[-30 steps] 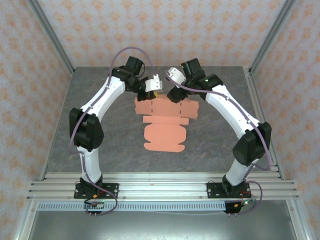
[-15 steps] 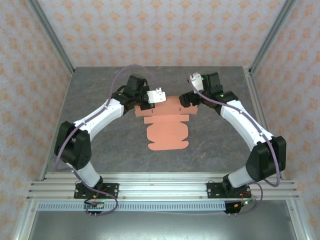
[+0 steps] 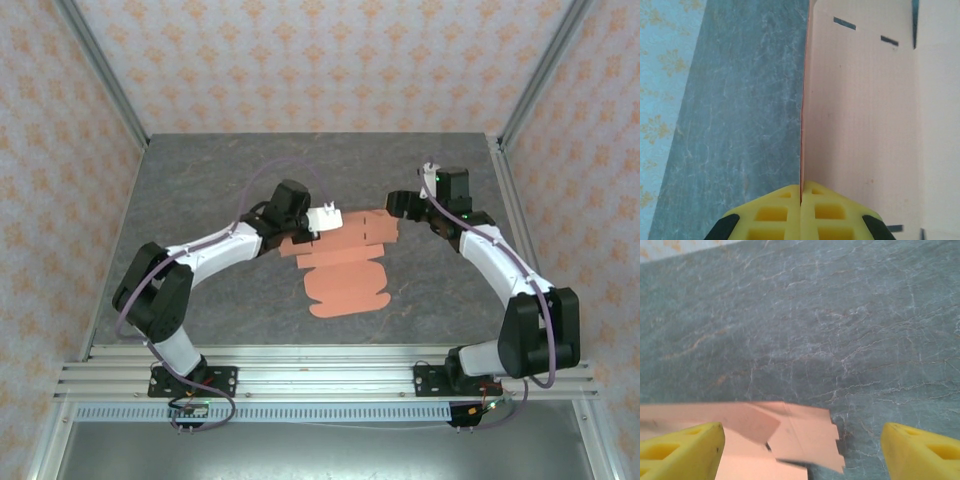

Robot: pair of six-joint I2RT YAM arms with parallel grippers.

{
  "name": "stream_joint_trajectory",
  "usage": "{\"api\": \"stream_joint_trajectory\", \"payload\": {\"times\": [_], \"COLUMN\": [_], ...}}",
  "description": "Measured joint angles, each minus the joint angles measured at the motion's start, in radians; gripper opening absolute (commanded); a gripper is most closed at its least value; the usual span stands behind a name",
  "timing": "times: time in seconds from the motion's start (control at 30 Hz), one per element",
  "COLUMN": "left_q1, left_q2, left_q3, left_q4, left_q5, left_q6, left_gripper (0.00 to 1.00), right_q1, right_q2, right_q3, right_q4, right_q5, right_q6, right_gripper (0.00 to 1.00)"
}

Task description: Fold the paper box

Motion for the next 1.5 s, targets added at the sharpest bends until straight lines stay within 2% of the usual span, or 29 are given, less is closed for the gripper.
{"api": "stream_joint_trajectory", "payload": {"times": [0.13,0.3,0.5,0.6,0.67,0.8,1.03,1.33,1.5], "left_q1": [-0.031,-0.049,-0.037,-0.021,-0.008,0.019,0.062,0.067,0.067], "left_q2": [0.000,0.000,0.006,0.016,0.016,0.016,0.016,0.033,0.033], "left_q3": [-0.051,-0.062,0.002,0.056,0.077,0.101,0.133,0.151,0.151], "left_q4": [0.050,0.120,0.136,0.140,0.139,0.130,0.060,0.028,0.029], "left_q5": [-0.071,-0.134,-0.151,-0.140,-0.118,-0.072,0.013,0.063,0.076], "left_q6": [-0.002,0.014,0.056,0.073,0.086,0.115,0.186,0.238,0.237], "left_gripper": [0.00,0.00,0.00,0.00,0.00,0.00,0.00,0.00,0.00], "right_q1": [-0.011,-0.011,-0.011,-0.011,-0.011,-0.029,-0.048,0.071,0.097], "right_q2": [0.040,0.165,0.217,0.199,0.168,0.133,0.188,0.309,0.400], "right_q3": [0.021,0.152,0.229,0.228,0.200,0.151,0.179,0.442,0.546], "right_q4": [-0.007,-0.095,-0.174,-0.172,-0.150,-0.084,-0.007,-0.132,-0.263], "right_q5": [0.009,0.032,0.002,-0.068,-0.116,-0.202,-0.259,-0.287,-0.327], "right_q6": [0.055,0.067,0.058,-0.019,-0.086,-0.215,-0.440,-0.668,-0.724], "right_gripper": [0.78,0.79,0.78,0.88,0.91,0.86,0.87,0.84,0.73]}}
